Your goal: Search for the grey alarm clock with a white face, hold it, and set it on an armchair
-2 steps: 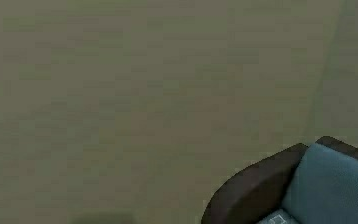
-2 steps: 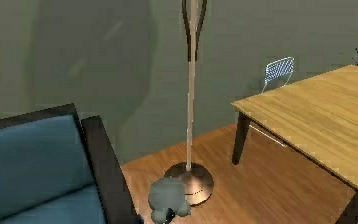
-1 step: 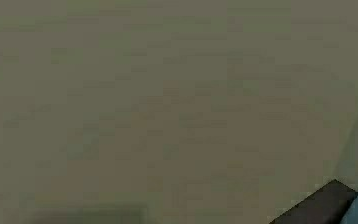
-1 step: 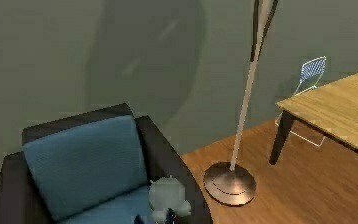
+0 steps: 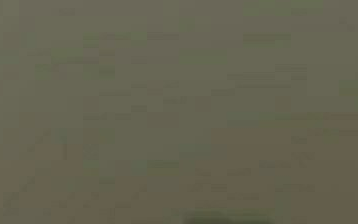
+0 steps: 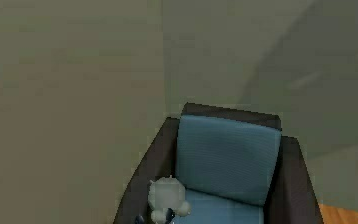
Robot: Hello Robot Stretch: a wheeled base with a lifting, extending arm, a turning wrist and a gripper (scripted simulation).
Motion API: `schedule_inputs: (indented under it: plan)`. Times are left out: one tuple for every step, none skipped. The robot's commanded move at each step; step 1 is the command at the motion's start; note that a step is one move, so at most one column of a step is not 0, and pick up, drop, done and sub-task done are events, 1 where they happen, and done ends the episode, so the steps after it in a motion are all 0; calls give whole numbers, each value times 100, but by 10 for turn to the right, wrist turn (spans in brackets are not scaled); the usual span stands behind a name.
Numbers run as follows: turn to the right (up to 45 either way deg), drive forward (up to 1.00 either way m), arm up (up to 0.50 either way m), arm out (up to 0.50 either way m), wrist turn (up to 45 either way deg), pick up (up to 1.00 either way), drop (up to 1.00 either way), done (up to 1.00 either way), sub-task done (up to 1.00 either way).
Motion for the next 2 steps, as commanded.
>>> schedule_inputs:
  plan:
    - [-30, 0, 0, 0, 0, 0, 0, 0, 0]
    - [0, 0, 0, 26, 0, 0, 0, 0, 0]
